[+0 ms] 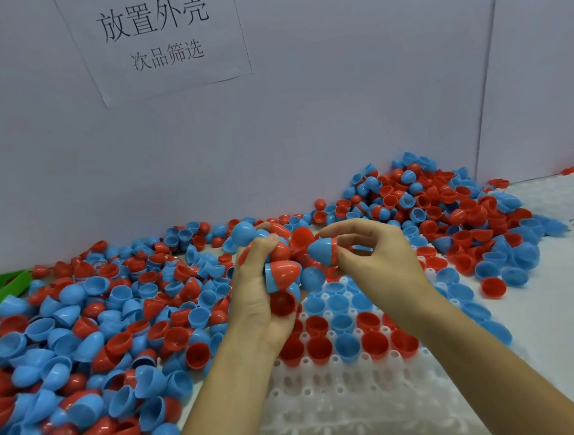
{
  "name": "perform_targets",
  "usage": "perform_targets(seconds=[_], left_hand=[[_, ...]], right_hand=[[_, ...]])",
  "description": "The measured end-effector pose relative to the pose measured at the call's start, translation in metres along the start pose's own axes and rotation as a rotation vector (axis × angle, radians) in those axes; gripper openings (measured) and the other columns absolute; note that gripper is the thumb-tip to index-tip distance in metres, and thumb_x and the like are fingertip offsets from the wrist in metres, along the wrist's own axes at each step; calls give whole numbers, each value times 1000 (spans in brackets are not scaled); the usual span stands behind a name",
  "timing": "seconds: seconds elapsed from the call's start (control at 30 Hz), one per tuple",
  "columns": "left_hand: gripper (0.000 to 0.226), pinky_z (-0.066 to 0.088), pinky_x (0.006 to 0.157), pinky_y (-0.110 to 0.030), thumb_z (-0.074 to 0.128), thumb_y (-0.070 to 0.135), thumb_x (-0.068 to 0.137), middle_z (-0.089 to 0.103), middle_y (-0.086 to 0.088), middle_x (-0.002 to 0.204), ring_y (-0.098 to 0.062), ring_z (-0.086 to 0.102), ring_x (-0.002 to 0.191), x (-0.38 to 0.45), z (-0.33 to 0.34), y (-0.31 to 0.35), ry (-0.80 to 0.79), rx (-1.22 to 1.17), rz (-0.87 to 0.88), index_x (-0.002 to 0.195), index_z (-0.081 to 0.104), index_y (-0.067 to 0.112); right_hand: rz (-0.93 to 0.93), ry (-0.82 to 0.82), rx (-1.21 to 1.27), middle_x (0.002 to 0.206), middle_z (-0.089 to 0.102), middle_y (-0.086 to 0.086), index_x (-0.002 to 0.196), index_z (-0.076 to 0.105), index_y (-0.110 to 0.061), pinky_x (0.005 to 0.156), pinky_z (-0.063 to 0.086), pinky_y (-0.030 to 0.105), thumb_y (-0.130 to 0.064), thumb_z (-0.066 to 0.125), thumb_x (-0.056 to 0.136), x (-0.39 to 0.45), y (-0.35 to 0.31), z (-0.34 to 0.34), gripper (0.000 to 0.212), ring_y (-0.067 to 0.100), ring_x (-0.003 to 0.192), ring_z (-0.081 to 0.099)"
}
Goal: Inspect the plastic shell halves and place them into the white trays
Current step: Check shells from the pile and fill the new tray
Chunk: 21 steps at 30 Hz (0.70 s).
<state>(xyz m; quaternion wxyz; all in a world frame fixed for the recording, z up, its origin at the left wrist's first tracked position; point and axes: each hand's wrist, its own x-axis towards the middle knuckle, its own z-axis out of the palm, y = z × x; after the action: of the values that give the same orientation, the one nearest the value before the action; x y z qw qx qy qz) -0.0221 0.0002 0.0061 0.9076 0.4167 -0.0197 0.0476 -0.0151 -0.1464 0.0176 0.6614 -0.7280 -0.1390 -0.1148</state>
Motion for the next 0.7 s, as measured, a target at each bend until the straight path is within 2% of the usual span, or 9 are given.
perform_targets(seconds=[0.1, 0.17, 0.27, 0.37, 0.43, 0.57, 0.7], left_hand=[[8, 57, 80, -41, 72, 24, 67, 67, -3, 75, -17, 68, 72, 0, -1, 0, 6, -36, -2, 64, 66, 20], [8, 59, 81, -43, 73, 25, 67, 68, -5, 78, -19, 69, 74, 0, -1, 0, 12, -48, -10, 69, 67, 19], [13, 54, 91, -50, 74, 25, 65, 67, -7, 82, -22, 66, 79, 1, 0, 0, 37, -61, -19, 74, 67, 19], [10, 56, 83, -44, 74, 25, 66, 67, -6, 79, -20, 66, 75, 1, 0, 1, 41, -67, -20, 72, 67, 19], [18, 57, 79, -42, 74, 26, 66, 68, -6, 79, -19, 67, 74, 1, -1, 2, 63, -58, -35, 80, 66, 18], [21, 58, 76, -40, 75, 26, 68, 69, -6, 81, -19, 68, 76, 1, -3, 4, 108, -52, -43, 85, 66, 18], [23, 54, 93, -50, 75, 24, 72, 67, -9, 88, -22, 66, 82, 4, -6, 6, 127, -89, -68, 91, 65, 17]], right_hand=[[54, -8, 84, 83, 76, -1, 99, 75, -16, 63, 57, 19, -10, 76, 85, 1, 0, -1, 14, 12, 74, 74], [54, -8, 97, 82, 76, 1, 99, 74, -16, 62, 58, 20, -8, 73, 88, 1, 0, 0, 14, 16, 71, 75], [52, -27, 126, 78, 74, 1, 98, 74, -17, 61, 56, 20, -4, 67, 92, 1, 0, -1, 16, 16, 64, 72], [74, -59, 136, 81, 75, 3, 94, 78, -19, 62, 55, 19, 5, 59, 93, 2, 2, -4, 31, 14, 62, 68], [99, -90, 145, 85, 76, 4, 90, 80, -19, 62, 55, 19, 12, 53, 91, 3, 3, -7, 41, 15, 61, 67], [101, -142, 127, 92, 77, 0, 89, 82, -20, 60, 55, 18, 16, 49, 90, 4, 4, -12, 49, 17, 61, 67], [150, -141, 138, 92, 77, 6, 90, 81, -18, 57, 56, 18, 15, 49, 92, 5, 6, -13, 46, 19, 63, 69]])
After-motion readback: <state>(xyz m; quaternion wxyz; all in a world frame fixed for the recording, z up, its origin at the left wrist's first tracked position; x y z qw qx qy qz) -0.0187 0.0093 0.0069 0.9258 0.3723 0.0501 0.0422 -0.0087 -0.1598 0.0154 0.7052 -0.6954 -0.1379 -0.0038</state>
